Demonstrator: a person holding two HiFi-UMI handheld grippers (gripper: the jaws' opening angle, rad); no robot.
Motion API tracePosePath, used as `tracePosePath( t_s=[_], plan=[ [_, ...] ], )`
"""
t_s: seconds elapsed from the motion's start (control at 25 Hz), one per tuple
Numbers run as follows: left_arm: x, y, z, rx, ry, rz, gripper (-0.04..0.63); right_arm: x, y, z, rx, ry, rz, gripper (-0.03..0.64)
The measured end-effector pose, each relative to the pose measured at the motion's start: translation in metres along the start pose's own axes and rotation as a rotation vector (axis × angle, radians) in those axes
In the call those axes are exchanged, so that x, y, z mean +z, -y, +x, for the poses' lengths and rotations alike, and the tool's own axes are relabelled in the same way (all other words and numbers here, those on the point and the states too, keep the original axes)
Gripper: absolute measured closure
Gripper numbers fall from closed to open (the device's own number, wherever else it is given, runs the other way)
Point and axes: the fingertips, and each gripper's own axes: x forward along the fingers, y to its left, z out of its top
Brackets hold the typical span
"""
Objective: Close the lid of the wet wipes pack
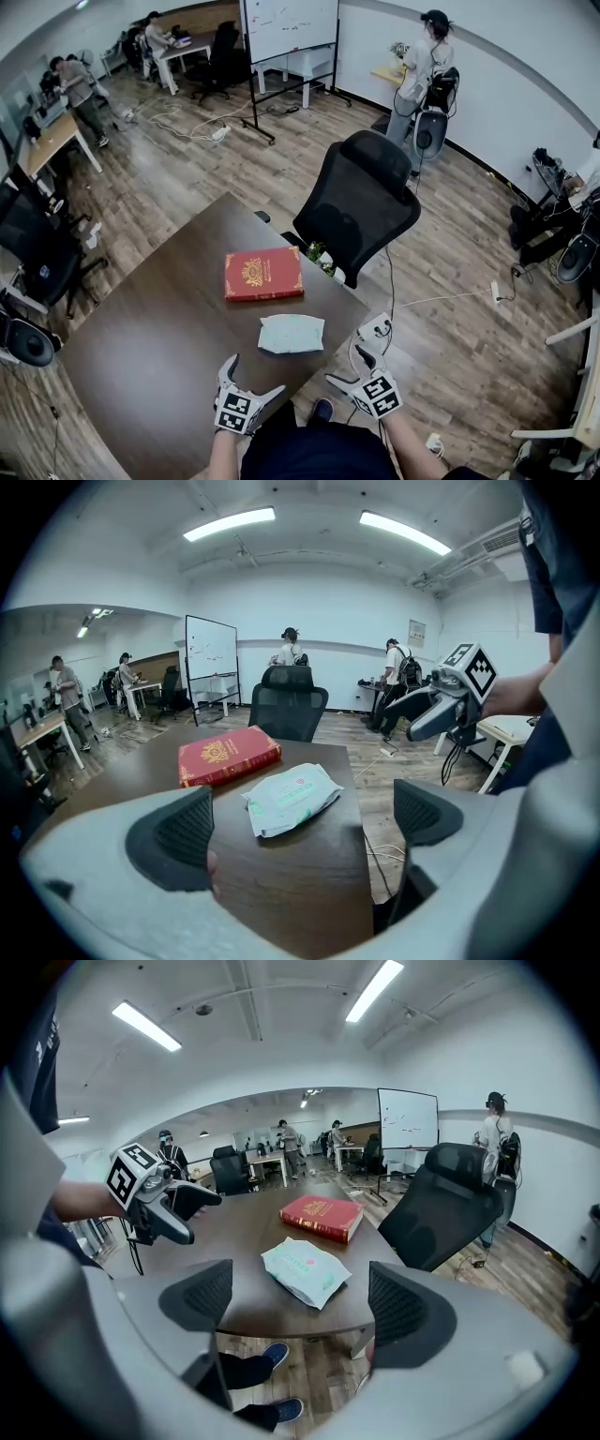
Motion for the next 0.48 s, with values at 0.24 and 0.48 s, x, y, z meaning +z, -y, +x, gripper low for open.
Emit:
tracePosePath(
  t_s=[0.24, 0.48],
  plan=[
    [0.005, -0.001, -0.005, 0.014, 0.011, -0.001, 0.003, 0.007, -0.002, -0.001, 0.014, 0.009, -0.004, 0.15],
    [0.01, -0.005, -0.007, 0.015, 0.032, -0.004, 0.003, 0.014, -0.004, 0.0, 0.02, 0.017, -0.017, 0.156]
  ],
)
